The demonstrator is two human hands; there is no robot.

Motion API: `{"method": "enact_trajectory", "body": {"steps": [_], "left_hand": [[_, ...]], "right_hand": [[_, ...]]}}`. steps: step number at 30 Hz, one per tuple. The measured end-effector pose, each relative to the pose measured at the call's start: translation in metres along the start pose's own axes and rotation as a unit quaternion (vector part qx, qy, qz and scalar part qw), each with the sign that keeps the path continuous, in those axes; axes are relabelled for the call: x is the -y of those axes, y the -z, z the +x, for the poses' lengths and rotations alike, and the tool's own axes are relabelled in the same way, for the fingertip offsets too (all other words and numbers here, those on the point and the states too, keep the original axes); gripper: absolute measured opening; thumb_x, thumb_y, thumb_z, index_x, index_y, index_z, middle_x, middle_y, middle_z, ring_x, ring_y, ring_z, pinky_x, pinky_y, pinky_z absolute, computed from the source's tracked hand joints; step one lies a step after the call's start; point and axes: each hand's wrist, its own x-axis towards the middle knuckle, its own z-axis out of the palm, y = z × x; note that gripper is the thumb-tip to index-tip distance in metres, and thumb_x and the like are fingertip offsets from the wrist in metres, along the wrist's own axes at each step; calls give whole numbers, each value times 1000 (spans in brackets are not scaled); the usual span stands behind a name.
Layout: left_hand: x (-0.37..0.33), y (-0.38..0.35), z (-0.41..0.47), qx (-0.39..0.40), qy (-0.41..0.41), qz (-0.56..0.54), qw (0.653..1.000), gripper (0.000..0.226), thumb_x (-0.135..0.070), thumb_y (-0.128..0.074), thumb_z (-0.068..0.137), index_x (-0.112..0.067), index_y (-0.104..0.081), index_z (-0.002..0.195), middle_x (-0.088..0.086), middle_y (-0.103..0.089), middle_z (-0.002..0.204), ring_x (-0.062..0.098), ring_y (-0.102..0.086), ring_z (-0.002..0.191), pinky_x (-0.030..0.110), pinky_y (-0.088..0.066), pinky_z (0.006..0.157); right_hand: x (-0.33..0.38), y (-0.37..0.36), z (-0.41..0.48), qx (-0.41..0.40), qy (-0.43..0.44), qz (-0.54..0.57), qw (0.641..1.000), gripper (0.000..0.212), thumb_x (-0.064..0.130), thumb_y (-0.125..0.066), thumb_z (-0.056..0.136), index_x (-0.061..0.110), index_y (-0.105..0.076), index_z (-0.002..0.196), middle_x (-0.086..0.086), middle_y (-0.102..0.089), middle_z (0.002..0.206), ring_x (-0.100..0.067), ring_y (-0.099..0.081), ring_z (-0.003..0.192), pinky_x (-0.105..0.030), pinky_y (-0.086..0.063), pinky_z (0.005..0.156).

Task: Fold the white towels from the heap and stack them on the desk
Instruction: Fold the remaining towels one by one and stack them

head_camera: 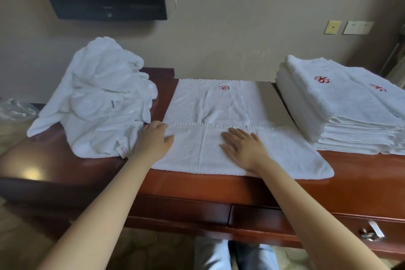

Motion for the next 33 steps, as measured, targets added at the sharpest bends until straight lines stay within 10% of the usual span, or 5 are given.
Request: {"method": "enact_trajectory", "body": {"steps": [5,13,33], "left_hand": [[-17,2,-22,-57,-64,-21,996,41,-26,-45,98,-11,-51,136,4,-43,146,21,-34,136,35,-26,112],[-35,-20,-32,106,-7,74,992,65,-61,-14,95,-31,-11,152,-5,1,161,20,4,148,49,-4,118],[-45,-20,-45,118,25,90,989,66,-62,-12,95,-32,-6,153,-6,6,161,20,5,148,49,-2,117]], "right_hand": [[19,-3,-2,-20,20,1,1000,55,54,-32,99,29,-32,148,4,-26,158,-15,-19,146,-46,-13,115],[29,-8,-20,-50,24,21,998,51,54,-35,98,29,-42,142,4,-35,152,-16,-27,142,-45,-19,114],[-44,22,-91,-8,-190,-69,979,64,71,-19,90,37,-26,144,-4,-20,154,-31,-17,141,-50,-20,111]]}}
